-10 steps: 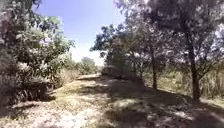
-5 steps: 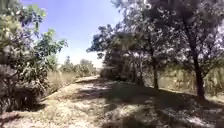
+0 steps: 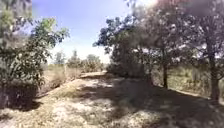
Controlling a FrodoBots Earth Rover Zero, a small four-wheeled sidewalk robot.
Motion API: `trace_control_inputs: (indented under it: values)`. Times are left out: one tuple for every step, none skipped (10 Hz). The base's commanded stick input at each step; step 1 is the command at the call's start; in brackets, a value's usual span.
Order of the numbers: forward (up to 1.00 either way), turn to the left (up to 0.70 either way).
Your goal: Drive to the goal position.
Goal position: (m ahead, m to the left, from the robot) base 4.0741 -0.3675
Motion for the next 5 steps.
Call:
trace_control_inputs:
  values:
    - [0.70, 0.00]
    - [0.70, 0.00]
    - [0.70, 0.00]
    - [0.70, 0.00]
    - [0.70, 0.00]
